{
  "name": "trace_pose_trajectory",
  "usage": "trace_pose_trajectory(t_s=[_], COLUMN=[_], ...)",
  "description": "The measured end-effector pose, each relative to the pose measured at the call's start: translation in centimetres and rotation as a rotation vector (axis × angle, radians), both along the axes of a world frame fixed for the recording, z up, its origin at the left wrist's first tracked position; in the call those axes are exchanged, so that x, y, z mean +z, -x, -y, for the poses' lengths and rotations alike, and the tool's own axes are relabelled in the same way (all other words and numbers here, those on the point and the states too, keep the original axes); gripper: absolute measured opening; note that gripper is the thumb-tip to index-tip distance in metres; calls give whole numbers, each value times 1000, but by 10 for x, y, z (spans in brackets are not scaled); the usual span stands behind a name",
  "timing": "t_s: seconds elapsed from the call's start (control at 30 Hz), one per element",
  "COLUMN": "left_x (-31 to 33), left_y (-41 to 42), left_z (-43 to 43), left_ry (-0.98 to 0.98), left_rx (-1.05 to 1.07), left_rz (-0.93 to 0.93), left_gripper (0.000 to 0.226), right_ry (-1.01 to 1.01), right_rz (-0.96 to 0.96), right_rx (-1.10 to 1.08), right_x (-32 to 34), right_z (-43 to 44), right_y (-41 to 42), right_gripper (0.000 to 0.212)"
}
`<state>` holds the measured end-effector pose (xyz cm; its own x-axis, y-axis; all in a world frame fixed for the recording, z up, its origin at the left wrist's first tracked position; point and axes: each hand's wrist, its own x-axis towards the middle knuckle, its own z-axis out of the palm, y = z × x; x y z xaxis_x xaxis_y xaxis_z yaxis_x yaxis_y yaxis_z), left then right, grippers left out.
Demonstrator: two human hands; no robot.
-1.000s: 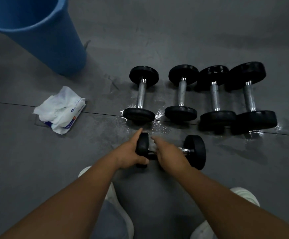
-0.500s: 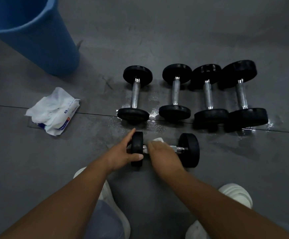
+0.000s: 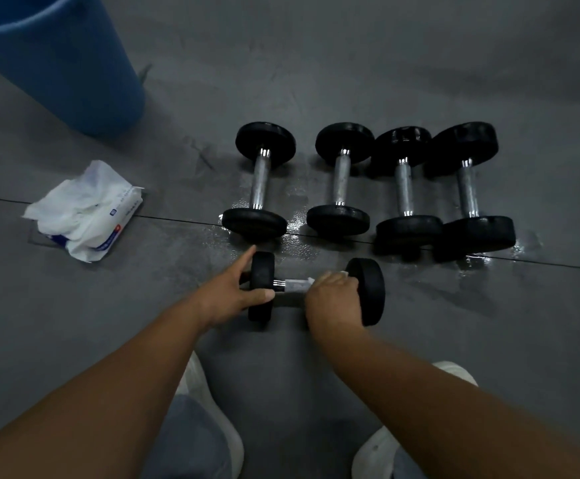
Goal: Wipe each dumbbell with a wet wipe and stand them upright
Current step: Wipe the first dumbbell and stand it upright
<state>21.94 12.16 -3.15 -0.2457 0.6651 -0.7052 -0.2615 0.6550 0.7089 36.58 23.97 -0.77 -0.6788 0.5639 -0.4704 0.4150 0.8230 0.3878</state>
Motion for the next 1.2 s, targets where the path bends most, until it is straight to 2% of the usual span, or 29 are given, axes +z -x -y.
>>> trace_pose_trajectory(t_s=[0.1, 0.3, 0.4, 0.47, 0.53, 0.63, 0.7, 0.77, 0.83, 0.87, 0.93, 1.1, 1.2], left_x=[-1, -2, -3, -1, 2, 5, 4, 3, 3, 3, 3, 3, 2], left_y=[-3, 1, 1, -1, -1, -2, -4, -3, -2, -2, -2, -2, -2], left_z=[2, -4, 0, -1, -5, -5, -4, -3, -3, -4, -5, -6, -6], left_ry=[2, 5, 12, 11, 10, 15, 16, 10, 11, 15, 13, 2, 7], left_rx=[-7, -18, -27, -21, -9, 7, 7, 8, 12, 19, 34, 7, 5], left_rz=[6, 12, 14, 13, 19, 19, 14, 12, 32, 41, 50, 18, 15], left_gripper=[100, 98, 99, 97, 95, 96, 98, 99, 99, 99, 97, 97, 97], right_ry=[130, 53, 89, 141, 273, 651, 808, 1036, 1417, 1537, 1612, 1680, 1523], right_rz=[199, 162, 227, 187, -64, -628, -932, -1208, -1394, -1412, -1299, -1109, -990], right_rx=[100, -44, -31, -30, -110, -436, -744, -1265, -1947, -2191, -2396, -2400, -2346], right_x=[2, -11, -13, -8, 1, 7, -3, -15, -23, -27, -33, -40, -37], right_z=[10, -4, 10, 13, 6, 9, 26, 39, 43, 44, 43, 34, 34], right_y=[10, 3, -3, -1, 5, 5, 8, 14, 21, 18, 12, 16, 25], right_gripper=[35, 44, 49, 47, 39, 26, 23, 23, 27, 27, 17, 8, 9])
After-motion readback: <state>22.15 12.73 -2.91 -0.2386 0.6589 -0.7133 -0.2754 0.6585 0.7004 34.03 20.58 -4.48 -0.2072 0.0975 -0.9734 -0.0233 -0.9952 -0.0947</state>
